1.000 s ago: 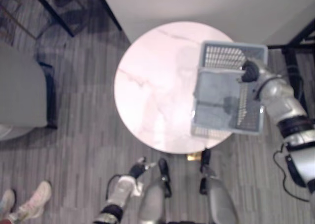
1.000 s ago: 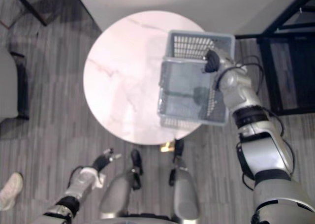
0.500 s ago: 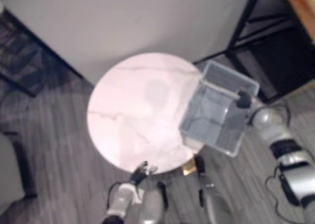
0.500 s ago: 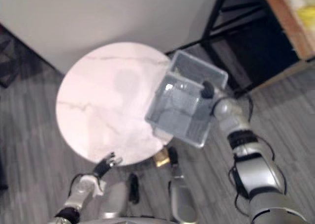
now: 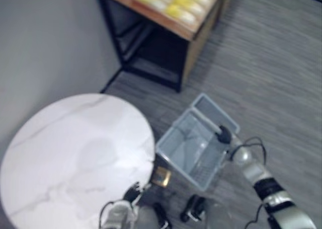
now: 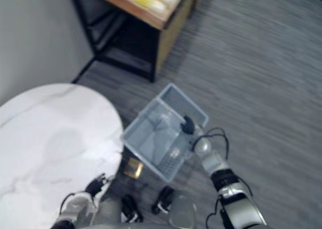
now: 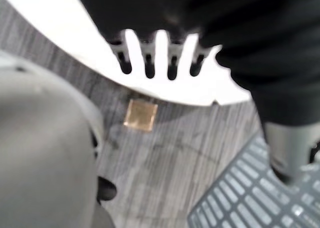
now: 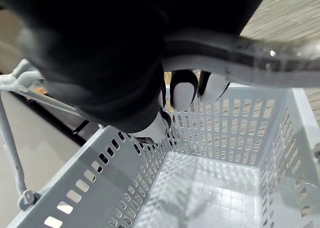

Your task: Pick vegetable in the basket

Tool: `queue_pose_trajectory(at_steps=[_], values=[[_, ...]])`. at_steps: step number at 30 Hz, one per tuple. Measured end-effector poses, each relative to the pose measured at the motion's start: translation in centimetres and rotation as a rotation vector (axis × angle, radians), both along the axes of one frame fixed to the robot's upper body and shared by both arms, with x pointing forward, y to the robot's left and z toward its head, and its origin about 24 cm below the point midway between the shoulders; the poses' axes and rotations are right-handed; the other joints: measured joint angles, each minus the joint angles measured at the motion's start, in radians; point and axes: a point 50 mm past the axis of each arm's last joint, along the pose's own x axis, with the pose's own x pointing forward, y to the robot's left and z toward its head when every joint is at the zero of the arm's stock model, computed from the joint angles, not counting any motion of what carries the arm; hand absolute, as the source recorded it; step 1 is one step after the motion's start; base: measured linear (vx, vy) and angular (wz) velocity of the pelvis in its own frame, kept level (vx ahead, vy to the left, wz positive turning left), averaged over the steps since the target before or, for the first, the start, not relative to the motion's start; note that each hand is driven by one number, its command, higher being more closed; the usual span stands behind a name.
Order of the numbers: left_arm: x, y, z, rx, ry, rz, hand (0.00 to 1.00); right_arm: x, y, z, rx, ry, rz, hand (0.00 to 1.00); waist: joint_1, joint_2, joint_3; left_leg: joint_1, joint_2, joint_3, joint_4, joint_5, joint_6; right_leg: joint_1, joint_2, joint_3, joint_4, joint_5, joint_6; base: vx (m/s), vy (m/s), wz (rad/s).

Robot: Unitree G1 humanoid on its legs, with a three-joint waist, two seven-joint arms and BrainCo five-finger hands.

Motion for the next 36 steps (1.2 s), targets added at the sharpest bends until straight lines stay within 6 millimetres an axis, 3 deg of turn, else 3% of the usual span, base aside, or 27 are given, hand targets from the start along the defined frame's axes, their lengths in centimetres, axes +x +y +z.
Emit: queue_pose_trajectory(at_steps=[1,2,5,7,8,9,11,13,16,18,21,23,24,25,26,27,28,29,30,33,34,35,36], values=[[0.0,0.2,0.0,0.010,0.000,-0.003,0.00,-0.2,0.2,-0.2,0.006,0.007,0.005,1.00,0.000,0.004,-0.002,-0.001,0.024,0.011,0.020,-0.002,-0.004,0.004,0.025,-0.004,-0.025,0.004,0.005,-0.08,-0.257,-1.62],[-0.2,0.2,-0.1,0.012,0.006,-0.003,0.00,-0.8,0.1,-1.0,0.010,0.033,-0.002,1.00,-0.008,0.024,-0.013,0.000,0.063,0.011,0.038,-0.005,-0.011,0.015,0.082,0.013,-0.074,0.011,-0.005,-0.04,-0.252,-0.78],[-0.9,-1.1,-0.7,-0.018,0.034,-0.032,0.00,-3.2,-1.4,-2.7,-0.021,0.098,-0.028,1.00,-0.039,0.053,-0.035,0.040,0.103,0.006,0.039,0.015,-0.042,0.034,0.152,0.065,-0.109,0.026,-0.029,-0.01,-0.227,-0.60],[-1.6,-1.6,-1.1,-0.042,0.054,-0.035,0.00,-4.1,-2.5,-3.0,-0.043,0.118,-0.030,1.00,-0.061,0.075,-0.047,0.038,0.102,-0.064,0.055,0.021,-0.032,0.038,0.186,0.111,-0.130,0.031,-0.037,-0.06,-0.167,-0.69],[-2.2,-1.7,-1.3,-0.047,0.059,-0.027,0.00,-4.3,-3.0,-3.0,-0.037,0.126,-0.048,1.00,-0.067,0.080,-0.051,0.000,0.088,-0.173,0.092,0.022,-0.014,0.045,0.213,0.167,-0.164,0.031,-0.038,-0.08,-0.113,-0.88],[-2.3,-1.8,-1.3,-0.066,0.054,-0.001,0.00,-4.3,-3.3,-2.9,-0.034,0.125,-0.057,1.00,-0.065,0.081,-0.052,-0.010,0.063,-0.246,0.092,0.007,-0.025,0.045,0.220,0.193,-0.172,0.034,-0.040,-0.09,-0.071,-1.20],[-2.6,-2.0,-1.4,-0.094,0.038,0.057,0.00,-4.3,-3.9,-2.8,-0.043,0.138,-0.055,1.00,-0.050,0.093,-0.057,-0.022,-0.034,-0.458,0.053,-0.016,-0.062,0.041,0.251,0.289,-0.188,0.045,-0.028,-0.08,-0.021,-1.37],[-3.2,-2.7,-1.6,-0.117,0.044,0.070,0.00,-5.0,-4.5,-3.1,-0.047,0.154,-0.057,1.00,-0.057,0.120,-0.074,-0.019,-0.063,-0.498,-0.020,0.002,-0.086,0.042,0.276,0.323,-0.184,0.046,-0.020,-0.03,0.043,-0.81],[-3.3,-3.3,-1.6,-0.126,0.028,0.050,0.00,-6.9,-6.0,-4.4,0.009,0.204,-0.129,1.00,-0.060,0.120,-0.080,0.019,-0.098,-0.515,-0.116,-0.002,-0.108,0.037,0.262,0.329,-0.174,0.052,-0.013,0.03,0.091,-0.06],[-3.6,-3.3,-1.7,-0.124,0.032,0.056,0.00,-8.2,-7.3,-5.1,0.107,0.232,-0.213,1.00,-0.061,0.118,-0.081,0.050,-0.151,-0.526,-0.195,0.041,-0.092,0.029,0.215,0.329,-0.158,0.065,-0.003,0.01,0.107,0.25],[-3.9,-3.2,-1.7,-0.135,0.030,0.096,0.00,-9.1,-8.0,-6.2,0.197,0.280,-0.262,1.00,-0.066,0.121,-0.082,0.045,-0.178,-0.533,-0.175,0.066,-0.085,0.034,0.186,0.329,-0.154,0.073,0.005,0.02,0.123,0.20],[-3.8,-2.8,-1.5,-0.136,-0.008,0.130,0.00,-9.7,-7.7,-7.5,0.272,0.340,-0.271,1.00,-0.050,0.103,-0.077,-0.019,-0.177,-0.533,-0.066,0.031,-0.081,0.061,0.188,0.353,-0.187,0.077,0.014,-0.05,0.137,-0.15],[-3.8,-2.7,-1.4,-0.137,-0.016,0.134,0.00,-9.6,-7.6,-7.6,0.288,0.343,-0.268,1.00,-0.041,0.107,-0.079,-0.020,-0.178,-0.534,-0.109,0.031,-0.078,0.057,0.198,0.363,-0.196,0.075,0.027,-0.11,0.140,-0.76],[-3.8,-2.5,-1.3,-0.141,-0.028,0.160,0.00,-9.4,-7.0,-7.9,0.315,0.361,-0.255,1.00,-0.014,0.119,-0.100,-0.033,-0.151,-0.497,-0.143,0.041,-0.033,0.027,0.219,0.385,-0.164,0.068,0.023,-0.09,0.057,-0.79],[-3.8,-1.7,-1.2,-0.125,-0.034,0.177,0.00,-9.4,-6.2,-8.2,0.336,0.375,-0.233,1.00,-0.002,0.096,-0.104,-0.051,-0.147,-0.473,-0.138,0.037,-0.018,-0.034,0.178,0.373,0.053,0.005,0.010,-0.07,0.033,-0.68],[-3.7,-1.3,-1.1,-0.117,-0.041,0.185,0.00,-9.4,-5.8,-8.4,0.350,0.380,-0.232,1.00,-0.004,0.071,-0.100,-0.053,-0.156,-0.467,-0.139,0.034,-0.009,-0.041,0.153,0.370,0.142,-0.010,0.013,0.03,-0.004,-0.22],[-3.5,-0.4,-0.8,-0.101,-0.051,0.209,0.00,-9.6,-5.3,-8.9,0.394,0.395,-0.245,1.00,-0.001,0.027,-0.099,-0.057,-0.172,-0.466,-0.134,0.025,-0.004,-0.043,0.104,0.360,0.284,-0.013,0.012,0.10,-0.034,-0.09],[-3.5,0.5,-0.7,-0.075,-0.051,0.204,0.00,-9.7,-4.9,-9.3,0.417,0.412,-0.252,1.00,0.001,0.005,-0.108,-0.070,-0.176,-0.464,-0.127,0.020,-0.009,-0.042,0.069,0.344,0.351,0.028,0.006,0.11,-0.034,-0.09],[-3.5,0.6,-0.6,-0.068,-0.051,0.199,0.00,-9.7,-4.7,-9.4,0.422,0.414,-0.253,1.00,0.000,0.000,-0.106,-0.072,-0.175,-0.465,-0.125,0.019,-0.013,-0.049,0.067,0.334,0.364,0.044,0.000,0.09,-0.022,0.01],[-3.5,0.3,-0.6,-0.068,-0.046,0.170,0.00,-9.8,-4.8,-9.5,0.454,0.415,-0.281,1.00,-0.020,0.010,-0.102,-0.026,-0.162,-0.493,-0.149,0.025,-0.022,-0.101,0.043,0.324,0.492,0.218,-0.022,0.20,-0.022,0.25],[-3.3,-0.1,-0.6,-0.071,-0.049,0.150,0.00,-9.7,-5.1,-9.3,0.467,0.402,-0.290,1.00,-0.029,0.023,-0.095,0.009,-0.160,-0.511,-0.171,0.026,-0.021,-0.110,0.055,0.326,0.502,0.140,0.011,0.23,-0.042,0.31],[-3.3,-0.4,-0.6,-0.076,-0.047,0.140,0.00,-9.7,-5.3,-9.3,0.470,0.395,-0.294,1.00,-0.029,0.026,-0.095,0.035,-0.151,-0.518,-0.191,0.025,-0.022,-0.110,0.070,0.331,0.434,0.056,0.018,0.27,-0.069,0.32],[-3.0,-0.5,-0.6,-0.078,-0.049,0.131,0.00,-9.8,-5.4,-9.3,0.480,0.396,-0.300,1.00,-0.032,0.044,-0.092,0.057,-0.130,-0.532,-0.215,0.026,-0.027,-0.110,0.119,0.332,0.262,0.009,0.029,0.17,-0.059,0.25]])
